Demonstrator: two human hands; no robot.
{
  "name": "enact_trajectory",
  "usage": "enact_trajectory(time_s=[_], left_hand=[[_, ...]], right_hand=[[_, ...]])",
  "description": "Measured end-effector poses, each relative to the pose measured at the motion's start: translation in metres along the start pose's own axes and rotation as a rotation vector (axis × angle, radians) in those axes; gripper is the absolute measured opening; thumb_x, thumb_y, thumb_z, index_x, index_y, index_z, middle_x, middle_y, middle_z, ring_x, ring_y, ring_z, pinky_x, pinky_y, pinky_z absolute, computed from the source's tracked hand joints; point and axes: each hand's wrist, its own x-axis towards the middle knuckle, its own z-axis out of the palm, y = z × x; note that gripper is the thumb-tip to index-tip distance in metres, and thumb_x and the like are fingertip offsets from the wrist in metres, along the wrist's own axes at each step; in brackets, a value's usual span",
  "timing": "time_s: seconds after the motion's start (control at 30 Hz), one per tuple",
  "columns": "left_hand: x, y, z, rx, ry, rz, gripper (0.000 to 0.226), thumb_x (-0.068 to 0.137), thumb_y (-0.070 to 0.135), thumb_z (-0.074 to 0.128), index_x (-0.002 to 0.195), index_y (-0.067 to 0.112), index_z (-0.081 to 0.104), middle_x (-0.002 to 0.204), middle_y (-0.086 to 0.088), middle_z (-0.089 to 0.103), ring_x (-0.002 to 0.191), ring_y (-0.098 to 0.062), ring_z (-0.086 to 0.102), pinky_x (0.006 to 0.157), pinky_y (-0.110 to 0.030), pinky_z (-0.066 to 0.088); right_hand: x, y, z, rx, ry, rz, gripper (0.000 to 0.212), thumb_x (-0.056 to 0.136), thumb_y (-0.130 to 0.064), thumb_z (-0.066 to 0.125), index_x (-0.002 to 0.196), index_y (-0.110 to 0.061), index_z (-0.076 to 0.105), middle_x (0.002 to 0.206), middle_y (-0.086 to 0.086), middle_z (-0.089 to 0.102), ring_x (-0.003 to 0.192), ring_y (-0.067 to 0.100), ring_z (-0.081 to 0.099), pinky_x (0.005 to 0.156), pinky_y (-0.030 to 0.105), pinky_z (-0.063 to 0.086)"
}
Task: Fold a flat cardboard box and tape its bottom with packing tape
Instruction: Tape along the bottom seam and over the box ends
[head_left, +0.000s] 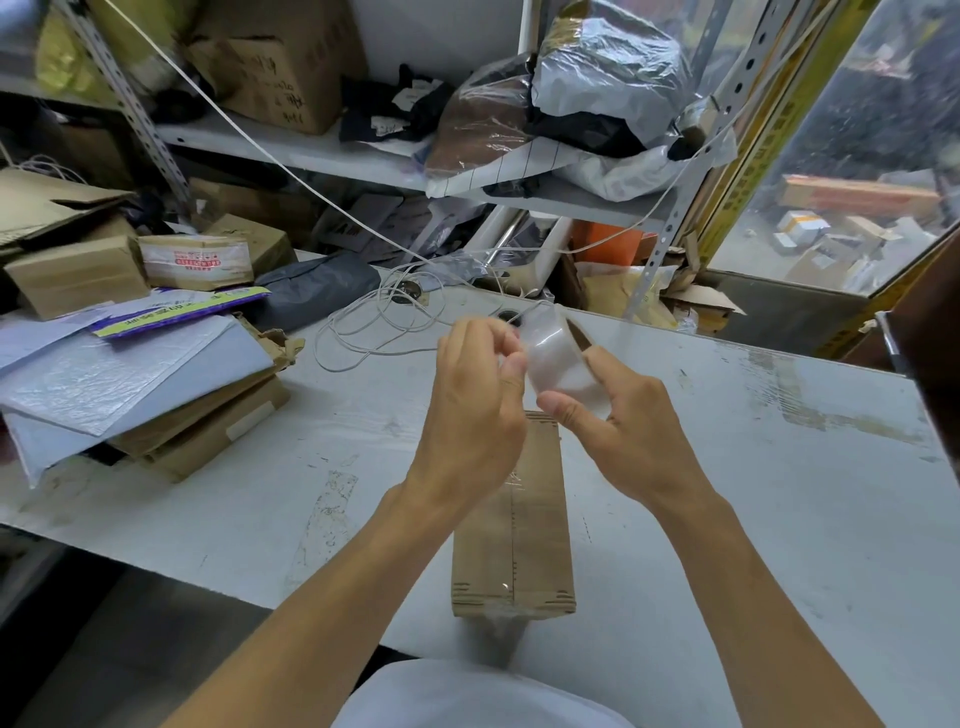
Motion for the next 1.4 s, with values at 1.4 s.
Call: enact_trajectory(time_s=[1.4], left_hand=[[0.014,-0.002,-0.003,0.012,0.078,-0.393,0.018,0.097,0.010,0.041,0.086,0.014,0.053,0.081,0.004,0.055,0.067,-0.007,0.049,0.048,-0.011,0.038]], right_hand=[[-0.007,-0.016,0.016,-0.457,-0.034,-0.190,0.042,0.086,-0.057,0.048,0.091,-0.017,0.055,0.073,-0.005,0.057,0.071,0.021,0.055,0.089,0.053,0.038]])
